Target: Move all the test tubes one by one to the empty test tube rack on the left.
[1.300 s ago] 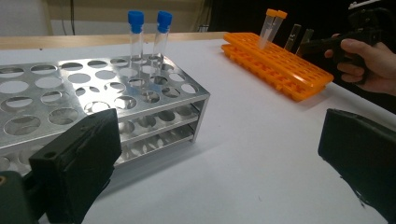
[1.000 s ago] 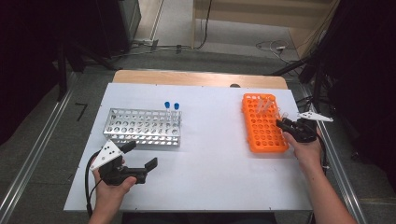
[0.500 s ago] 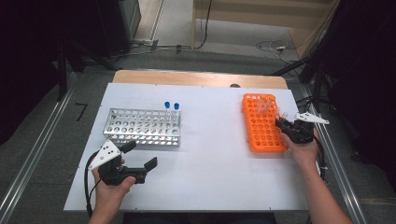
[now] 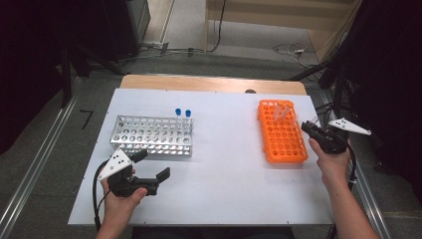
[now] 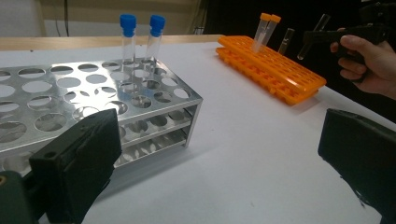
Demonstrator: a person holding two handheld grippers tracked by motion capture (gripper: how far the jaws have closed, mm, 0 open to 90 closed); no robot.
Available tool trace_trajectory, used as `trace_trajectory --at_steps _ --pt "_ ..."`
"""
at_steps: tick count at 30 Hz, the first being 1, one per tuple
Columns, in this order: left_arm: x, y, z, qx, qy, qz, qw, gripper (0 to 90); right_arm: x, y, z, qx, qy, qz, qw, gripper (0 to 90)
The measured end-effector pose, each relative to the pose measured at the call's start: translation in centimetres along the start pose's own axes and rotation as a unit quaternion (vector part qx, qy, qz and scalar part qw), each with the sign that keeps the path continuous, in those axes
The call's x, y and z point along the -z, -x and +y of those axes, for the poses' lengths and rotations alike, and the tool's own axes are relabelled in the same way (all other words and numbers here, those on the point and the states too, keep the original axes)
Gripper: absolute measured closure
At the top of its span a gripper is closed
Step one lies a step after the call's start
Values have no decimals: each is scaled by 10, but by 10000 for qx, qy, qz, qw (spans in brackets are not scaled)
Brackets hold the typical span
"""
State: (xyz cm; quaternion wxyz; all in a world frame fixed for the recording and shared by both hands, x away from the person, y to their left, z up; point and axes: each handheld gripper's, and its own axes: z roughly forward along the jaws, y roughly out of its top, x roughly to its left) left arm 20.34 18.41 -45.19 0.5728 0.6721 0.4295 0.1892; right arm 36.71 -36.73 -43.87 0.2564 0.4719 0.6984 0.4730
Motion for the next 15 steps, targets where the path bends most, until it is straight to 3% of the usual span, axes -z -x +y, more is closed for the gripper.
trace_trajectory --at_steps 7,15 --pt "-5 4 1 -59 -34 -47 10000 0 18 -16 2 28 56 207 9998 735" --pt "-9 10 1 -173 -91 -103 9998 0 30 -42 -4 239 72 583 9980 736"
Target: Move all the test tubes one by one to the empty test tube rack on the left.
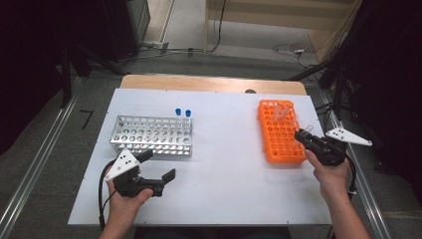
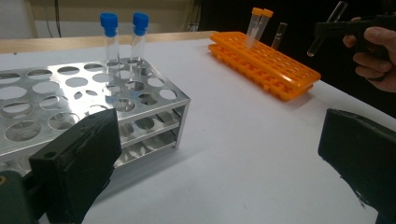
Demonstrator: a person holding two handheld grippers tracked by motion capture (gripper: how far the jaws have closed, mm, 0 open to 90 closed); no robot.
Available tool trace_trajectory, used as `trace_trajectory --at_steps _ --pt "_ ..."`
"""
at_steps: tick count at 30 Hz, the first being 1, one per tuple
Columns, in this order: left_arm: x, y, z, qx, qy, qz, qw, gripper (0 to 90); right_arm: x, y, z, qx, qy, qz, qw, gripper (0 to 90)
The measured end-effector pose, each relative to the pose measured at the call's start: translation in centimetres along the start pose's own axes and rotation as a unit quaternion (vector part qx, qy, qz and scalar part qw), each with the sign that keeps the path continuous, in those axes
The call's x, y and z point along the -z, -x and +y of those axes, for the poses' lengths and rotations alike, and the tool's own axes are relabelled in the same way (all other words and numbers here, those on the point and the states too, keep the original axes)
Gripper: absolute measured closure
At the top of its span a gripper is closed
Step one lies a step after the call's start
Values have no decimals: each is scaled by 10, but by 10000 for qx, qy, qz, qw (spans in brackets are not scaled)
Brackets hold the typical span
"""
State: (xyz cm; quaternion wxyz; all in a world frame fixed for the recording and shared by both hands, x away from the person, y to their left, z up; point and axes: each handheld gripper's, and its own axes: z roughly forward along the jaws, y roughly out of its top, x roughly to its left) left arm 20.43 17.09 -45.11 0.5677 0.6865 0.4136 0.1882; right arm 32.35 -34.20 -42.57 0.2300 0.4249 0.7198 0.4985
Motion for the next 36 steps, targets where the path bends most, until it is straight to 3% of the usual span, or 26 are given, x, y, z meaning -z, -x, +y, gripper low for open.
trace_trajectory --at_steps 5,17,36 --pt "-4 5 0 -42 -30 -55 10000 0 2 -18 -4 68 44 264 9996 736" --pt "-17 21 0 -202 -117 -238 9994 0 -7 -64 -13 368 -211 861 9954 736" --pt "-23 39 7 -312 -49 -482 9983 0 -29 -136 -21 841 -512 1685 9808 736"
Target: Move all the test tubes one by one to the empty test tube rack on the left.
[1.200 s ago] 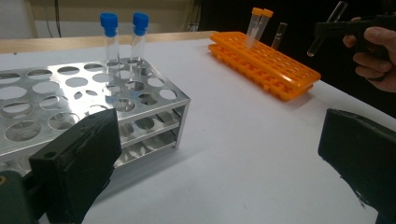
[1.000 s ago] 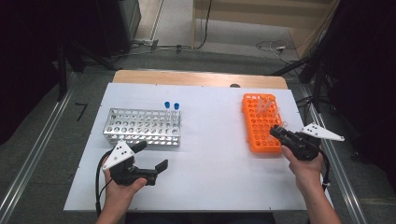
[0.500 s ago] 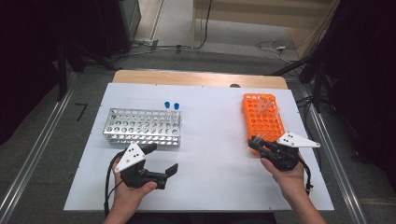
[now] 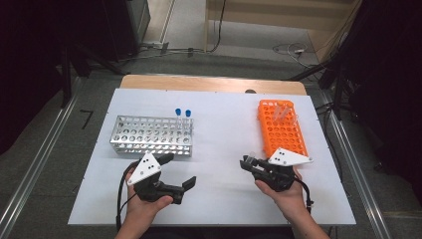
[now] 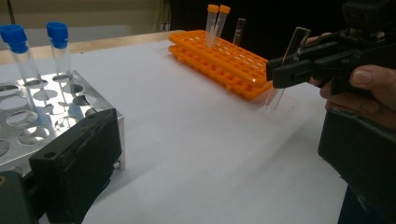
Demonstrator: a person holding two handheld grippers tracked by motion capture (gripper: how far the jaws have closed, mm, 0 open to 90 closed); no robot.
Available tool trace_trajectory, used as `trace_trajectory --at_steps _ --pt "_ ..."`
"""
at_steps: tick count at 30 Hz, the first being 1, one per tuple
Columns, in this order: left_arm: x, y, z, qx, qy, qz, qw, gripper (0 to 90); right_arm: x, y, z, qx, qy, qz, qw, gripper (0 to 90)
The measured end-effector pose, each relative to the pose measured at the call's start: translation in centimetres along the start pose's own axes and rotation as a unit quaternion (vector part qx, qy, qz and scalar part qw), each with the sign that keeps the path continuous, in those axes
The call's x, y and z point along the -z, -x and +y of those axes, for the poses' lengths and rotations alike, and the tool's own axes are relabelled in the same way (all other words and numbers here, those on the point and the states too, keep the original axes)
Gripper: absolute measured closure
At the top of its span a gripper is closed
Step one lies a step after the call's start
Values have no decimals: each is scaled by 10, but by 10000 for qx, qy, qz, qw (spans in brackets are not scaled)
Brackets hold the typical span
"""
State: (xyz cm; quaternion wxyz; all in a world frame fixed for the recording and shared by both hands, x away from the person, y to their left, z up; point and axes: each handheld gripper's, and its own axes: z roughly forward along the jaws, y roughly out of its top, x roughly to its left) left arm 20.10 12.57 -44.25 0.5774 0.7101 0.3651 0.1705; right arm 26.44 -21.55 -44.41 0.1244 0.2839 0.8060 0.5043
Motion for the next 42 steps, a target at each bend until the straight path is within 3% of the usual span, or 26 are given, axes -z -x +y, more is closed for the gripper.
trace_trajectory --at_steps 14,20,31,42 --pt "-11 15 4 -58 -57 -236 9997 0 -23 -35 2 228 -88 447 9987 736" --pt "-16 25 5 -140 -81 -447 9989 61 -32 -45 1 305 -154 566 9978 736" --pt "-22 34 5 -251 -135 -775 9966 343 -46 -68 0 527 -340 858 9943 736" --pt "-28 39 2 -448 -373 -876 9944 599 -49 -80 2 584 -404 1064 9918 736"
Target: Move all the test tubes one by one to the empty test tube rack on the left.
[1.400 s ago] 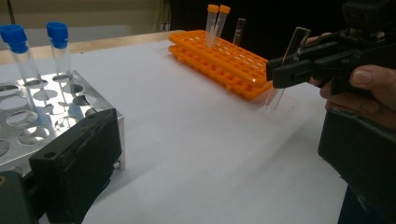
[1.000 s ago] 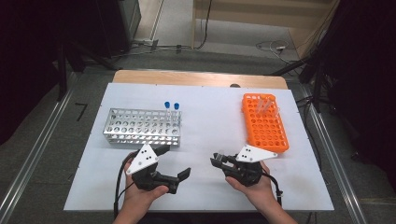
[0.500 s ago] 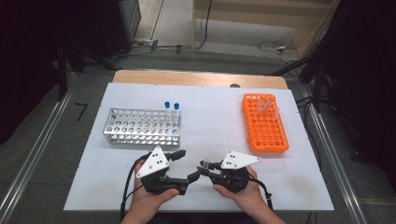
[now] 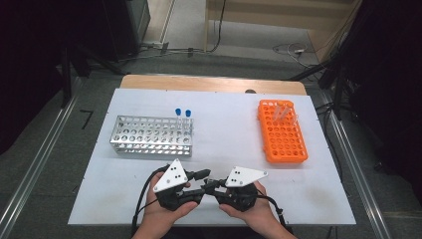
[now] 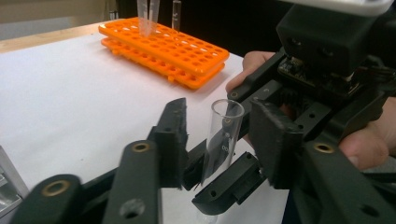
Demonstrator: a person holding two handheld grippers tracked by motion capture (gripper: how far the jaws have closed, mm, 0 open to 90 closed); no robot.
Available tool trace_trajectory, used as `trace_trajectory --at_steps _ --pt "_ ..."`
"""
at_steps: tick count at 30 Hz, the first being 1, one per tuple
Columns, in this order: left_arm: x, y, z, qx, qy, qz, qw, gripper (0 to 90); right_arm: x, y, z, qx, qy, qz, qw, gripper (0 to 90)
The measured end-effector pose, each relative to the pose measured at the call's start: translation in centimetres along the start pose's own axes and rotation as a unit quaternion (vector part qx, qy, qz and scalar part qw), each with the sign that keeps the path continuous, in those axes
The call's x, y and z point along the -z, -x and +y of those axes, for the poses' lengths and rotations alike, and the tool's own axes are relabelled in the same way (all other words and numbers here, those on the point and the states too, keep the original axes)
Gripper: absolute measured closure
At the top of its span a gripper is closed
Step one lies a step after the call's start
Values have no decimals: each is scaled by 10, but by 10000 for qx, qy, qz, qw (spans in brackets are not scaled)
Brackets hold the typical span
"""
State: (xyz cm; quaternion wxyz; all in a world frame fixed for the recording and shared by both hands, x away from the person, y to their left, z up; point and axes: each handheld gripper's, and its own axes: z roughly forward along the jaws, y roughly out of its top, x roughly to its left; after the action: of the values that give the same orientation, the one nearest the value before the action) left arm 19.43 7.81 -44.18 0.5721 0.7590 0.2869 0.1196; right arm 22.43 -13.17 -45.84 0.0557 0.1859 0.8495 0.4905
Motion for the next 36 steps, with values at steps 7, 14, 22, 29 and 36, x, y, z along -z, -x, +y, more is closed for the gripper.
trace_trajectory --at_steps 7,14,22,29,36 --pt "0 0 0 -28 -8 -34 10000 724 -1 -1 0 9 -22 56 10000 736" --pt "0 1 0 -65 -5 -4 10000 760 -1 -1 0 -20 -33 74 10000 735" --pt "3 -3 0 -4 57 44 10000 763 -1 -1 0 7 -58 93 9999 606" --pt "9 -8 1 58 108 163 9998 763 5 4 -1 -21 -20 133 9999 359" --pt "16 -14 1 85 143 294 9994 763 20 15 -5 -112 86 111 9998 146"
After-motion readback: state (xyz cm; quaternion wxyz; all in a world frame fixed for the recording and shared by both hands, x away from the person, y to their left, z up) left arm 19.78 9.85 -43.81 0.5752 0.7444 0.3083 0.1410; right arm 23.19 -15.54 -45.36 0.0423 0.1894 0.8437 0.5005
